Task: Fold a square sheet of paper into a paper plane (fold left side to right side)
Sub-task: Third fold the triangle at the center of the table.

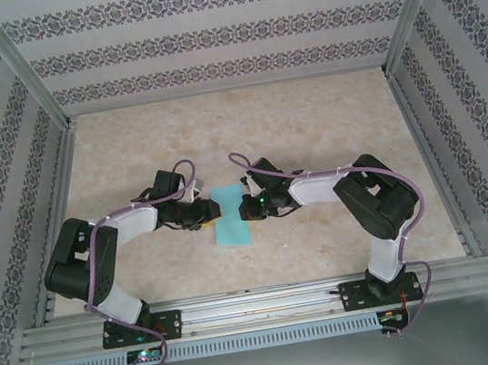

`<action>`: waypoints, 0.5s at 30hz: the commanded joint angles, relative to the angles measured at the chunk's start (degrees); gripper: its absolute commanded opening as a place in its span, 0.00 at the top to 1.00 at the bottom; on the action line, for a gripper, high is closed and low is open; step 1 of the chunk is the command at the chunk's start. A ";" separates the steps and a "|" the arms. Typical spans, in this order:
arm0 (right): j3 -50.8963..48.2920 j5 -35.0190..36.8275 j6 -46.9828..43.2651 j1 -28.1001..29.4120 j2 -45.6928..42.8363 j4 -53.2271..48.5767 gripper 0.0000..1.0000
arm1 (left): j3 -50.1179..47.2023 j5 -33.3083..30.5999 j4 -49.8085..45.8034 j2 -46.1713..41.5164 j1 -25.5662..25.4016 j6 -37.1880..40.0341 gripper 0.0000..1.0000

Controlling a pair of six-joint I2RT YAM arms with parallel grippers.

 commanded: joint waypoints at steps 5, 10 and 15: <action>-0.61 2.65 -1.09 -0.27 0.02 -5.01 1.00 | -1.81 0.11 -1.52 0.38 -0.49 0.85 0.69; -0.60 2.74 -1.04 -0.24 -0.16 -5.12 1.00 | -2.01 -0.72 -1.90 1.32 -0.45 0.55 0.79; -0.18 2.65 -1.41 -0.23 -0.59 -5.09 1.00 | -2.30 -1.12 -2.30 1.31 -0.52 0.01 0.95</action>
